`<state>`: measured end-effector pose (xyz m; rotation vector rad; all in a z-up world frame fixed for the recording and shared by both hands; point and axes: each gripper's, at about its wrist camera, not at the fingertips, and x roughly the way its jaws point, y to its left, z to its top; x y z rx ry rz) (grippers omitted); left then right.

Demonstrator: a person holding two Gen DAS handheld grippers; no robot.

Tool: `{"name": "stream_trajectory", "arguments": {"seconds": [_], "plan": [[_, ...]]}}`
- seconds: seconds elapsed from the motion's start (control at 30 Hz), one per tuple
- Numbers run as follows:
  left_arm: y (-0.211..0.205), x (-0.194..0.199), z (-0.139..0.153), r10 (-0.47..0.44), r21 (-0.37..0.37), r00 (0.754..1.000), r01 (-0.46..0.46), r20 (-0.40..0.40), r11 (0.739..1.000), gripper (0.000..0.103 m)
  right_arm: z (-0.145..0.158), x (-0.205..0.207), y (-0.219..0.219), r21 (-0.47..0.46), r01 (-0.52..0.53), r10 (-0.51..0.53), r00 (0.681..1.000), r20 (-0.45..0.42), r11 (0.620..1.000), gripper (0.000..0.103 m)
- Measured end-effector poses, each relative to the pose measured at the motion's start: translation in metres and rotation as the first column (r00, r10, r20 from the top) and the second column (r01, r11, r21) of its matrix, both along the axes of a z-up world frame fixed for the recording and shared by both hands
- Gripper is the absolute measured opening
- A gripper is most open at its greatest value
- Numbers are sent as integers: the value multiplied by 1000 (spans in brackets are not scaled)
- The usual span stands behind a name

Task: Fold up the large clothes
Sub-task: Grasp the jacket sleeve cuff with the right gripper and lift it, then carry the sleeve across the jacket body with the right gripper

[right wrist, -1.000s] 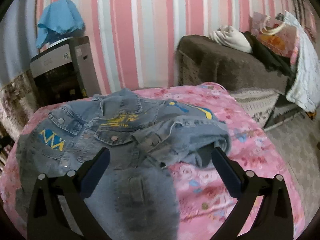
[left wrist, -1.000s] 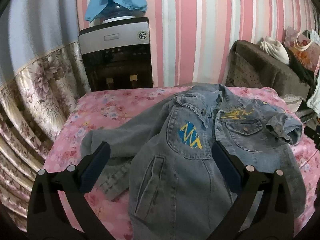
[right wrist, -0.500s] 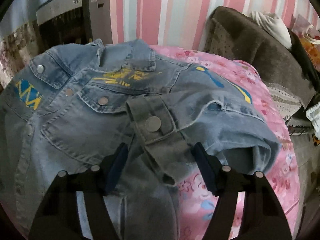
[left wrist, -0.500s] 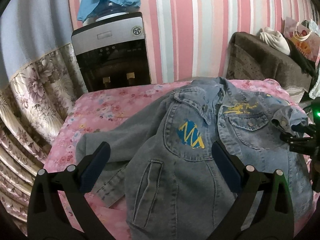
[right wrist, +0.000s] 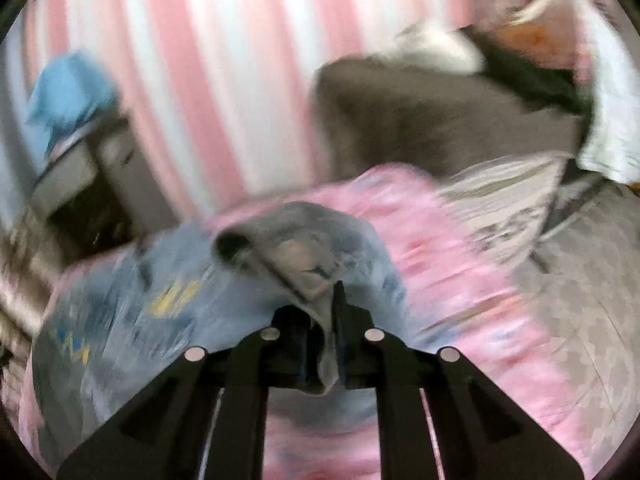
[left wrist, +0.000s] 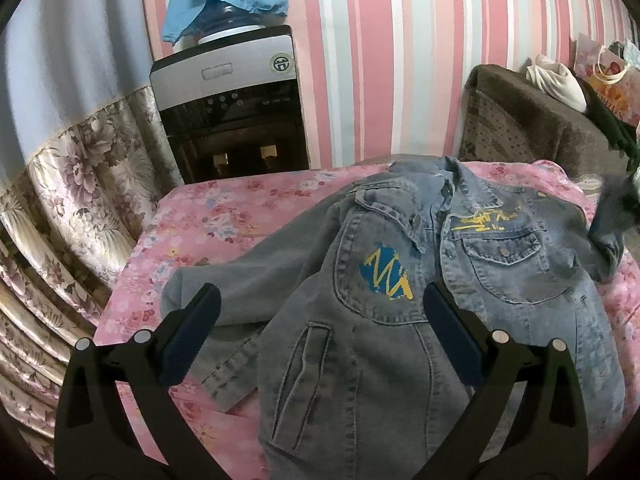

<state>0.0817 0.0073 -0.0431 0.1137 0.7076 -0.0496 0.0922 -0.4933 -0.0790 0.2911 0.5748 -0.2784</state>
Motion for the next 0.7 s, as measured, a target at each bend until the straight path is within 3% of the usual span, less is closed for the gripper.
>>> {"name": "stream_trajectory", "arguments": {"seconds": [0.1,0.27,0.37,0.5,0.6,0.63,0.67,0.7], "plan": [[-3,-1,2,-6,-4,1000,6,3,1000,100,26,-30,-46,-2,128,-128,990,68,992,7],[-7,-1,10,-10,-4,1000,10,22,1000,100,48,-85,-116,119,242,-260,950,173,963,6],[-6,-1,13,-9,-22,1000,9,26,1000,100,30,-96,-136,199,281,-313,937,153,939,7],[-2,-4,13,-10,-31,1000,11,16,999,100,-26,-114,-153,282,319,-341,940,32,905,7],[0,-7,13,-14,3,1000,14,18,1000,100,-63,-140,-165,376,362,-379,925,-30,853,11],[0,-8,13,-15,13,1000,15,21,1000,100,-70,-149,-165,390,386,-400,915,-48,836,14],[0,-9,14,-17,24,1000,17,26,1000,100,-74,-157,-166,392,416,-424,903,-71,820,24],[0,-10,16,-22,29,999,21,30,999,100,-77,-166,-167,393,447,-457,886,-74,804,54]]}}
